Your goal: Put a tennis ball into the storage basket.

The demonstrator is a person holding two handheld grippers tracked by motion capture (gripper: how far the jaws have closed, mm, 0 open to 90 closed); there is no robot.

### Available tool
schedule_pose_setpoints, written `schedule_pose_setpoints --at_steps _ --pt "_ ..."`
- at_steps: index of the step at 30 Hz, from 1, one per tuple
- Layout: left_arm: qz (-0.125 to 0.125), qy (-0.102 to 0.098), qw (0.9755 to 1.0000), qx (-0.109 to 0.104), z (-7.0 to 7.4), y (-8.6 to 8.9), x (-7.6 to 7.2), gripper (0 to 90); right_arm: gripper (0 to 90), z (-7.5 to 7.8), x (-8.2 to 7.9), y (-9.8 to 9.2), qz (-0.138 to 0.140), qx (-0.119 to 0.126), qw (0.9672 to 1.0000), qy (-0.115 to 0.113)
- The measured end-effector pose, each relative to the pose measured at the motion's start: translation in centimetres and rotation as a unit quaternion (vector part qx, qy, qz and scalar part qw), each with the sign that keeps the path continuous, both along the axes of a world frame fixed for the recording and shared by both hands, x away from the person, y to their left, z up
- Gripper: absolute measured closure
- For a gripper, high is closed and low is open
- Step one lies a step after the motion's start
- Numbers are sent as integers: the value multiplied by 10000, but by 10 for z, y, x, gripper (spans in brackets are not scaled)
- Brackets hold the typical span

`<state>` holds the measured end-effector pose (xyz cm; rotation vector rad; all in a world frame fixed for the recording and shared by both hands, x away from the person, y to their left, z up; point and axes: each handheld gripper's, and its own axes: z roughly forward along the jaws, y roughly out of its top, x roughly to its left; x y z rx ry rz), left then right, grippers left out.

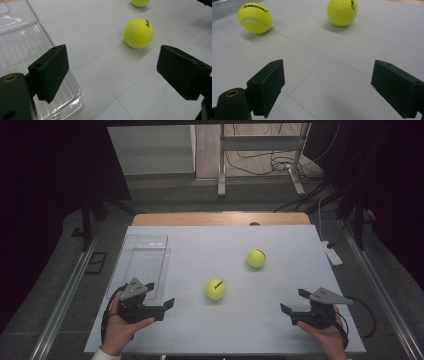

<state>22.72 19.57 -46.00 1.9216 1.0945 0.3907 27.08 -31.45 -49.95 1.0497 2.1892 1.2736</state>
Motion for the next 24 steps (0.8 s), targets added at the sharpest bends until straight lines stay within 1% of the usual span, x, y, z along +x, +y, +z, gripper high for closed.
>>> schedule_pose_setpoints --at_steps 1,2,3,7,24 --pt "-46 47 10000 43 2 -2 1 115 118 0 0 0 1 2 10000 3" --pt "-46 47 10000 43 2 -2 1 115 118 0 0 1 -4 6 10000 9" --pt "-94 51 9999 94 5 -5 1 115 118 0 0 1 3 14 10000 8" --pt "-163 44 9998 105 9 -10 3 114 118 0 0 2 19 -12 10000 12" --pt "-251 -21 9996 82 20 -24 15 108 118 -1 1 2 -13 -31 10000 24"
